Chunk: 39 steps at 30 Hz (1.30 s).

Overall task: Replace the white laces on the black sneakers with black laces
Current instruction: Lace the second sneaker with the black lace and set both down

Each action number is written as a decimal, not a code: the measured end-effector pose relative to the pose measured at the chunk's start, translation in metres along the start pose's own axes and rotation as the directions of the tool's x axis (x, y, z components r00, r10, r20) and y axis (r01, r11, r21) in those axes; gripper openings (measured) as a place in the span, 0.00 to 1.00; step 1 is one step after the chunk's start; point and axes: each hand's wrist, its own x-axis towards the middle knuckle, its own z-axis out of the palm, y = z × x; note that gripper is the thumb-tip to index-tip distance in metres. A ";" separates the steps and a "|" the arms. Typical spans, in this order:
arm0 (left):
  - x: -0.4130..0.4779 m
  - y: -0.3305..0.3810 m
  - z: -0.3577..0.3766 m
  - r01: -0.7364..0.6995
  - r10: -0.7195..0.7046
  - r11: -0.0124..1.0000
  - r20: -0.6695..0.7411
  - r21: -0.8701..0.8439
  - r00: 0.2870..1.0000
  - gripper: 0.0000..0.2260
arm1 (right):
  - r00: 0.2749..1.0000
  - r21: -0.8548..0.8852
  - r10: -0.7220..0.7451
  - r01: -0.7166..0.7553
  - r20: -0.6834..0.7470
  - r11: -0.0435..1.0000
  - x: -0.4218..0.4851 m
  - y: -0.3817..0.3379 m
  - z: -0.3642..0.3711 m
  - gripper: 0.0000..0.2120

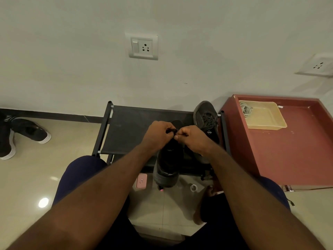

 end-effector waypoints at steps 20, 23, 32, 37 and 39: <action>-0.008 0.003 0.004 0.317 -0.507 0.121 0.216 -0.941 0.834 0.11 | 0.975 -0.141 -0.086 0.057 -0.207 0.988 0.011 0.002 0.019 0.04; -0.007 -0.008 0.001 0.362 -0.567 0.194 0.197 -0.912 0.800 0.12 | 0.974 -0.385 -0.097 0.012 -0.203 0.923 0.007 0.011 0.016 0.06; -0.015 -0.041 -0.007 0.431 -0.640 0.340 0.130 -0.836 0.758 0.12 | 0.968 -0.634 -0.047 -0.125 -0.247 0.763 -0.012 0.014 0.020 0.08; -0.016 -0.038 -0.006 0.445 -0.626 0.389 0.124 -0.807 0.770 0.13 | 0.928 -0.667 -0.118 -0.162 -0.353 0.727 -0.026 0.018 0.026 0.06; -0.017 -0.039 -0.008 0.450 -0.624 0.397 0.124 -0.800 0.771 0.13 | 0.923 -0.668 -0.106 -0.186 -0.370 0.720 -0.028 0.020 0.027 0.05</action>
